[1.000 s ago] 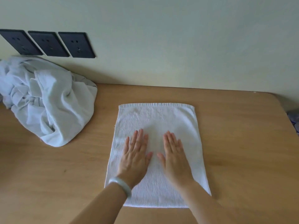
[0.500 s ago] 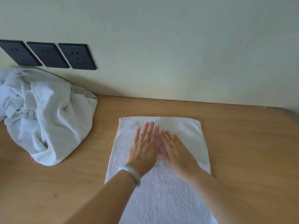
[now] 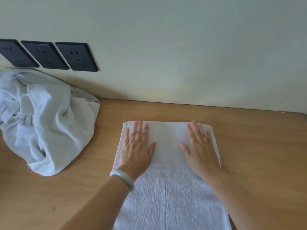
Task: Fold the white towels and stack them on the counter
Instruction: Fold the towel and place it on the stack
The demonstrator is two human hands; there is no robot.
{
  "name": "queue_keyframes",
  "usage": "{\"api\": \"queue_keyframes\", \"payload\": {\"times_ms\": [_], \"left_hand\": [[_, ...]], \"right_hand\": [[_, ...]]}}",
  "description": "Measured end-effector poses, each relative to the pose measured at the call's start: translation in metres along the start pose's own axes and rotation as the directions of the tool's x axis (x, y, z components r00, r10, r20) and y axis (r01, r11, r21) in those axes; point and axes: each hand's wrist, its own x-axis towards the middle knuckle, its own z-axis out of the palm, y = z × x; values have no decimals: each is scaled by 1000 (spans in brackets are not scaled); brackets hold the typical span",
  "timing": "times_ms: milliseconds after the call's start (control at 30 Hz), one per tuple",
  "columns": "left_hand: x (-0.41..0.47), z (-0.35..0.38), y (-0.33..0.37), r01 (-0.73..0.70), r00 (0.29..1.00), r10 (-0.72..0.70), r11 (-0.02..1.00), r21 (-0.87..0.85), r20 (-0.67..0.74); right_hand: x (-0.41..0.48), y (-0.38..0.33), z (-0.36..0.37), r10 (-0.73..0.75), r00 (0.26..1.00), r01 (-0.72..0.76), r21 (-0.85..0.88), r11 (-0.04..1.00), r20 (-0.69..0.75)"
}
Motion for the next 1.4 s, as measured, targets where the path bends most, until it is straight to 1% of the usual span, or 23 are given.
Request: {"api": "queue_keyframes", "payload": {"times_ms": [67, 100, 167, 233, 300, 333, 400, 467, 500, 700, 767, 800, 833, 900, 933, 967, 1000, 1033, 1133, 1200, 1233, 1333, 1400], "left_hand": [[9, 0, -1, -56, 998, 56, 998, -8, 38], [13, 1, -7, -40, 997, 39, 999, 6, 71], [18, 2, -23, 30, 995, -32, 999, 22, 94], [18, -1, -33, 95, 992, -95, 995, -2, 82], [11, -7, -27, 135, 989, -135, 991, 4, 57], [3, -10, -16, 124, 992, -124, 992, 8, 20], [-25, -11, 17, 26, 999, -27, 999, -29, -34], [-61, -3, 41, -51, 998, 50, 996, -69, -28], [-76, 1, 42, -42, 999, 41, 996, -82, -9], [-126, 1, -26, 253, 967, -252, 966, -54, 35], [-140, -5, -35, 299, 954, -297, 951, -85, 36], [-148, -9, -34, 265, 964, -264, 962, -71, 26], [-157, -14, -28, 183, 983, -182, 982, -46, 16], [-177, -22, -9, -111, 993, 111, 994, -16, 34], [-187, -25, 2, -257, 964, 259, 966, -33, 53], [-196, -24, 11, -361, 928, 364, 931, -53, 74], [-202, -22, 20, -416, 903, 420, 908, -58, 95], [-208, -17, 28, -426, 897, 429, 903, -50, 109], [-208, -11, 57, -285, 949, 297, 952, -111, 107], [-201, -10, 71, -194, 975, 208, 969, -153, 79], [-198, -8, 74, -174, 980, 185, 974, -147, 68], [-200, 4, 67, -119, 989, 128, 987, -110, 73], [-206, 6, 58, -30, 996, 39, 993, -111, 76]], "right_hand": [[6, -3, 8, -96, 995, 97, -12, 995, 42], [11, 3, 10, -62, 997, 63, -24, 998, 53], [17, 24, 12, 122, 992, -120, -51, 991, 34], [19, 41, 6, 308, 950, -305, -70, 950, 50], [15, 33, -5, 404, 914, -401, -56, 914, 40], [9, 17, -11, 393, 920, -393, -21, 919, -11], [-16, -24, -12, 270, 958, -266, 51, 963, -102], [-53, -57, 0, 137, 985, -132, 57, 990, -101], [-71, -62, 6, 121, 989, -117, 49, 992, -90], [-137, 5, 12, 365, 931, -366, -15, 931, -22], [-151, 16, 1, 433, 901, -433, -3, 901, -12], [-159, 14, -3, 408, 912, -408, 19, 913, -40], [-168, 8, -8, 326, 942, -323, 41, 945, -79], [-191, -13, -17, -26, 997, 30, 58, 998, -76], [-201, -25, -21, -214, 977, 215, 71, 974, -21], [-209, -35, -22, -349, 937, 345, 78, 935, 33], [-214, -43, -20, -414, 908, 410, 74, 909, 59], [-216, -51, -15, -413, 908, 409, 72, 910, 63], [-205, -86, -3, -193, 981, 191, 212, 958, -11], [-189, -108, 2, -35, 997, 55, 344, 937, -64], [-183, -115, 4, 13, 998, 9, 361, 932, -59], [-188, -113, 14, 102, 994, -90, 288, 953, -27], [-201, -104, 16, 170, 985, -167, 179, 970, 1]]}}
